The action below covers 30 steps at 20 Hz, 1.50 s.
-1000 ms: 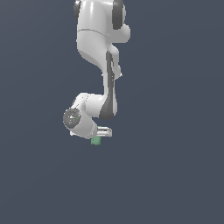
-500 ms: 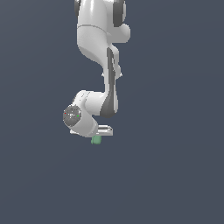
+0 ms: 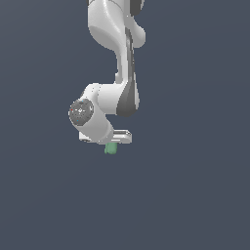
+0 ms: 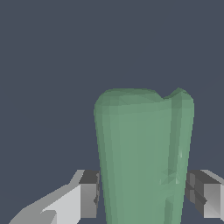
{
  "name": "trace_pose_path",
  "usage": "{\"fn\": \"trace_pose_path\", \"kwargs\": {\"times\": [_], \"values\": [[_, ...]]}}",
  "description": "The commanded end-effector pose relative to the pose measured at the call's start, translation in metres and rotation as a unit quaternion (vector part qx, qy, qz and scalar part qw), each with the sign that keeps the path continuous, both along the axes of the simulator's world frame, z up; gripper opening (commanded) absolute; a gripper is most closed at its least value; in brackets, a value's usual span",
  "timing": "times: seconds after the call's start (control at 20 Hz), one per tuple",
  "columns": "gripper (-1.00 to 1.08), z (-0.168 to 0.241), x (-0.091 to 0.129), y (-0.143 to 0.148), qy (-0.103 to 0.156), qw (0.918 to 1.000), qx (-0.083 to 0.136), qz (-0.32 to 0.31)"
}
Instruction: Pick up the object and move it to a goal position.
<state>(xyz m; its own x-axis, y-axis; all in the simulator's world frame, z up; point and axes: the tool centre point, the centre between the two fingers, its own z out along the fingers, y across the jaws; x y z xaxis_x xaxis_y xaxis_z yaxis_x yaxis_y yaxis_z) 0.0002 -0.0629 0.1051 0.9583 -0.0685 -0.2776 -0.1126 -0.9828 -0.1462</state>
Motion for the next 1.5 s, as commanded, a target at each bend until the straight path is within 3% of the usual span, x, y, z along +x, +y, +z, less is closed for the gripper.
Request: {"fn": "trace_pose_path", "kwargs": {"times": [0.0,0.8,1.45], "values": [[-1.00,0.028,0.000,0.009,0.000,1.0000,0.000,0.000],[-1.00,0.196,0.005,0.059,0.002,1.0000,0.000,0.001],[-1.00,0.238,0.010,0.071,0.003,1.0000,0.001,0.001]]}}
